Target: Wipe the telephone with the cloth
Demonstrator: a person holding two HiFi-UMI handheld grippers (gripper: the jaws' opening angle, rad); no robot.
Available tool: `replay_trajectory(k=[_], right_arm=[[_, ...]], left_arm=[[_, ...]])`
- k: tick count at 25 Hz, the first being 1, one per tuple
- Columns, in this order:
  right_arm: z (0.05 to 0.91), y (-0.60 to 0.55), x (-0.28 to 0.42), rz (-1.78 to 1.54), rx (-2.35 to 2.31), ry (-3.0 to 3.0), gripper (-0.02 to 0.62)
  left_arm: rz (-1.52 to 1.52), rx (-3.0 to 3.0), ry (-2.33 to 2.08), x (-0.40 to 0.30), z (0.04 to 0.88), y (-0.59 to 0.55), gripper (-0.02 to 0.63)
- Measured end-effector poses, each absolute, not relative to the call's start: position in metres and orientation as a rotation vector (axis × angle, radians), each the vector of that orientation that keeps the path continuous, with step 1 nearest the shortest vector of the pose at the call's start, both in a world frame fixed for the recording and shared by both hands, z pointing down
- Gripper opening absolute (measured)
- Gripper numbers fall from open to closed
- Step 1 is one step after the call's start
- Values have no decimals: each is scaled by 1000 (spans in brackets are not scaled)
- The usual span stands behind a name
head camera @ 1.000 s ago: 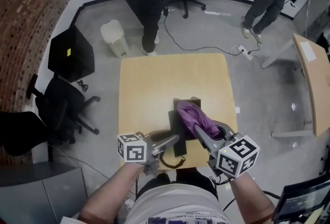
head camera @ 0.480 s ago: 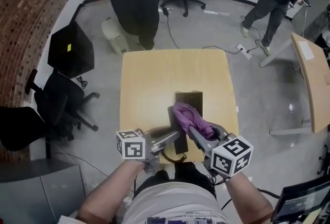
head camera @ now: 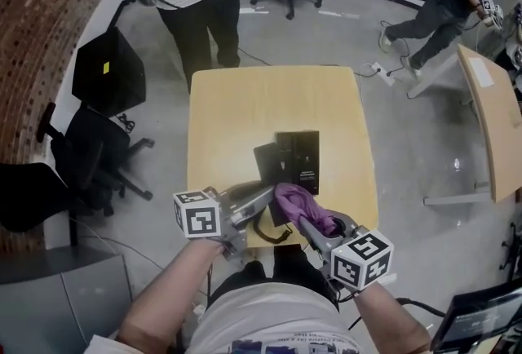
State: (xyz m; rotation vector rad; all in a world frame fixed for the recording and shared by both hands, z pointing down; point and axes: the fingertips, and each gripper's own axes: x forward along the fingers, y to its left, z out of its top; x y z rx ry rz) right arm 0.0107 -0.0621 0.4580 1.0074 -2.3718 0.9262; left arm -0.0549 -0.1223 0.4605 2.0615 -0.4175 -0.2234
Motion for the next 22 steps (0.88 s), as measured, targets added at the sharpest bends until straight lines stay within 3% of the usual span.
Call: replay_trajectory(k=[14,22], right_arm=[[388,-100,-3,817,1085,-2499,84],[397,-105,-8,905,1074,-2495,84]], left_arm=[[-187,2103,-341,-34,460,-93,84],[-189,2108,-332,-28,463,-86,84]])
